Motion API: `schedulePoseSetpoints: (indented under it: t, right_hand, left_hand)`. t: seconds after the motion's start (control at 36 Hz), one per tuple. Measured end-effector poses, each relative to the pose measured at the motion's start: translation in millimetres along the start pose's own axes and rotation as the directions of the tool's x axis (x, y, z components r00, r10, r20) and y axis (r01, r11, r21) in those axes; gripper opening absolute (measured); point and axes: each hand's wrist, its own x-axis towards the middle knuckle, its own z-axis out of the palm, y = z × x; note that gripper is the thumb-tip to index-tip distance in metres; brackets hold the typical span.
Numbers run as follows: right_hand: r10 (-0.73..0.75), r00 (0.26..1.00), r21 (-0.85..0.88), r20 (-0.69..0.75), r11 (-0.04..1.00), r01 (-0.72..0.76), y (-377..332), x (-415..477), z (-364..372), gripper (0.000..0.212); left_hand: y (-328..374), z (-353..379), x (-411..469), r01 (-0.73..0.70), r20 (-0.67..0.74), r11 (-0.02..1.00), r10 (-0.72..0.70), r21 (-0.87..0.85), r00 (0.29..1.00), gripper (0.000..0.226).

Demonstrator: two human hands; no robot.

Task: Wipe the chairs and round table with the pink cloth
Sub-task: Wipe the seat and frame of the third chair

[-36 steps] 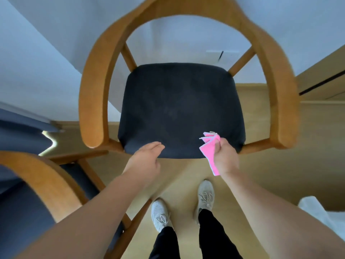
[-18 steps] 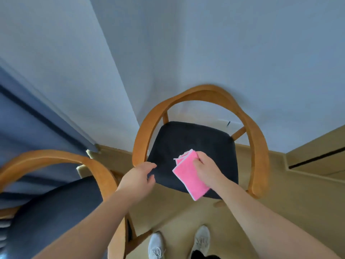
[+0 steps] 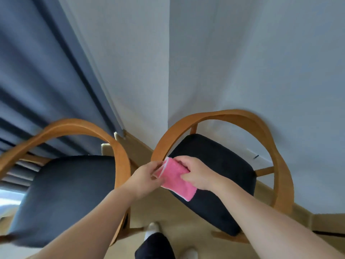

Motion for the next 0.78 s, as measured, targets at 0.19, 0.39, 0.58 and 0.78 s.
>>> schedulePoseSetpoints:
  t: [0.19,0.39,0.58,0.78]
  right_hand:
    - [0.020,0.999,-0.024,0.040,1.000,-0.020,1.3,63.0,11.6,0.041]
    - [0.066,0.991,-0.232,-0.119,0.968,-0.093,11.2,132.3,18.5,0.017]
    - [0.000,0.999,-0.505,-0.050,0.862,-0.025,37.3,188.7,25.4,0.008]
    - [-0.145,0.963,-0.771,0.228,0.577,0.270,69.0,221.0,23.6,0.071]
  left_hand:
    - [-33.7,-18.7,25.0,0.120,-0.152,0.993,-0.120,-0.010,0.981,0.014]
    - [-71.3,-36.8,81.1,0.213,-0.144,0.977,-0.211,-0.003,0.967,0.009]
    - [-101.7,-32.7,127.8,0.286,-0.157,0.957,-0.291,-0.056,0.944,0.013]
    - [-121.3,-24.7,156.1,0.304,-0.168,0.951,-0.310,-0.061,0.936,0.013]
